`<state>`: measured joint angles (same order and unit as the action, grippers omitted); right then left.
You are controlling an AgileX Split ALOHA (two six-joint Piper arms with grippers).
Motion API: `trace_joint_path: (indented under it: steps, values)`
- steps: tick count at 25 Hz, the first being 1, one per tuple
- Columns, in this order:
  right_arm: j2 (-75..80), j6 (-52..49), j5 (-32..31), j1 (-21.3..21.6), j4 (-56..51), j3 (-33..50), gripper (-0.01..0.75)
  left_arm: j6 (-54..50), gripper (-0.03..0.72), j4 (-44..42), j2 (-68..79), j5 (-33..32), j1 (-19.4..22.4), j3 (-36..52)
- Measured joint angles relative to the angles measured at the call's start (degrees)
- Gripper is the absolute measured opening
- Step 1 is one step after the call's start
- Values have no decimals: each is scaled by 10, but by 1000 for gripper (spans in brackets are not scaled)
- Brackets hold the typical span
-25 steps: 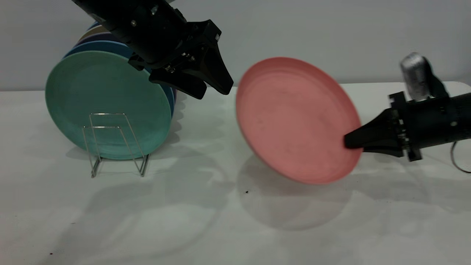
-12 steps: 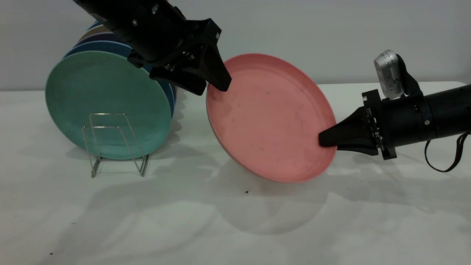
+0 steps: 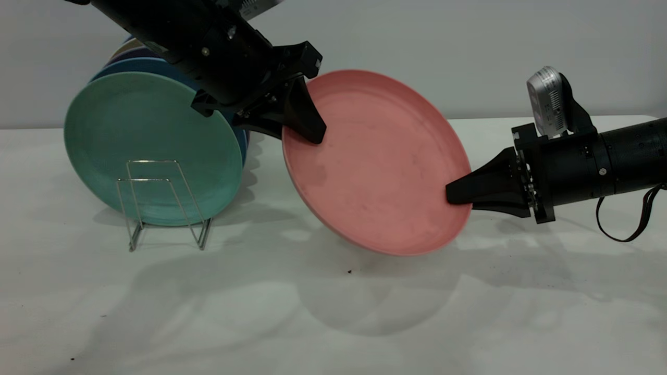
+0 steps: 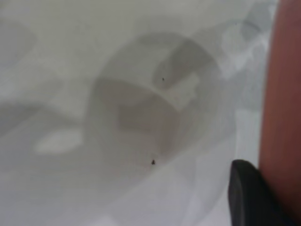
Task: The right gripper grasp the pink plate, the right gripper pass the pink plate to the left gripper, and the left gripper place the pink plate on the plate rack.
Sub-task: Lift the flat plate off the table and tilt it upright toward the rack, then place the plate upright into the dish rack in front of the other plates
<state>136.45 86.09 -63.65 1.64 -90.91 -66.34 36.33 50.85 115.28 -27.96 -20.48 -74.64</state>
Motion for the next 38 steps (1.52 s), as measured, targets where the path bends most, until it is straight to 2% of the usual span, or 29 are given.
trace_joint_path:
  steps: [2,5,11,13,15,19,23,26,31,34,38]
  values:
    - [0,2,-4,0,0,0,40,0,75,-1,0,13,1,0]
    - [-6,2,-8,0,3,0,124,5,72,-1,2,14,1,0]
    - [-74,-3,-6,14,17,1,427,45,72,-7,-9,8,3,0]
    - [-117,-7,-6,29,17,1,489,55,72,-27,-20,11,8,0]
    - [-162,-19,-6,50,17,2,518,66,72,-56,-31,14,14,0]
    - [-263,-70,-17,94,36,4,522,115,72,-145,-71,3,39,0]
    - [-377,-115,-24,115,122,5,491,159,72,-213,-130,-21,86,0]
    - [-467,-162,-37,114,209,6,453,208,72,-227,-165,-41,129,-1]
    - [-610,-260,-51,114,316,21,418,327,72,-236,-180,-131,180,-31]
    - [-687,-316,-54,114,369,48,406,400,70,-239,-180,-152,193,-56]
    - [-791,-379,-61,114,430,116,396,491,70,-243,-180,-145,198,-79]
